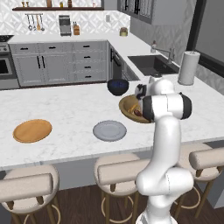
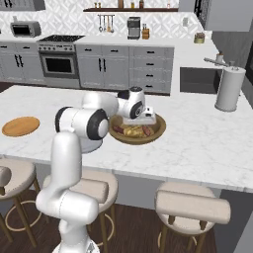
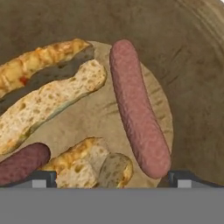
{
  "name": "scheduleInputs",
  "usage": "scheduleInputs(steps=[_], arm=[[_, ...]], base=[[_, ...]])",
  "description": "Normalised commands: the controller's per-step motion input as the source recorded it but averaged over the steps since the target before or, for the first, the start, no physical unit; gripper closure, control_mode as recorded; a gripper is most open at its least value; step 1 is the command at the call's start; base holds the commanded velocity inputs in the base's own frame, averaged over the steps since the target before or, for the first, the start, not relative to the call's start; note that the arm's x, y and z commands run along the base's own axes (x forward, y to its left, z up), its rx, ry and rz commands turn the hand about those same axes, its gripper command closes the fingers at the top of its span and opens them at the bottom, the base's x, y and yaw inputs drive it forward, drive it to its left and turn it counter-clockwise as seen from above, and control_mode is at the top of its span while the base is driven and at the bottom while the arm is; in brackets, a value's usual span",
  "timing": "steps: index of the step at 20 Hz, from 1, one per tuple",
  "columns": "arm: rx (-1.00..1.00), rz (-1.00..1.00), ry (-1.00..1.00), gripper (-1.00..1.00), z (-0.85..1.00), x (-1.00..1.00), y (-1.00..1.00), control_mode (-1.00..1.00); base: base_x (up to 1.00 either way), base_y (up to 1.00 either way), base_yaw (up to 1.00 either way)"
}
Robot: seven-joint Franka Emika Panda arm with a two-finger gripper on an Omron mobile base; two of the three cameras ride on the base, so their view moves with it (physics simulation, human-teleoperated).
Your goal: Place one bun and one sausage from the bowl on each plate.
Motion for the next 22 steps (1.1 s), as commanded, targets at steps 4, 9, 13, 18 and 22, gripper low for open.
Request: scheduleInputs(steps=[4,9,13,18,22], arm=[[-0.1,0.0,0.0,-1.0,-0.33,0.23,-0.13,-1.0],[-0.02,0.0,0.0,-1.0,-0.3,0.16,-0.14,-1.0],[0.0,0.0,0.0,-1.0,-0.38,0.08,0.0,-1.0],[0.0,0.0,0.0,-1.0,-0.37,0.05,-0.02,-1.0],[0.0,0.0,0.04,-1.0,-0.46,0.0,-0.03,-1.0]], base=[[0.0,0.0,0.0],[0.0,0.0,0.0],[0.0,0.0,0.0],[0.0,0.0,0.0],[0.0,0.0,0.0]])
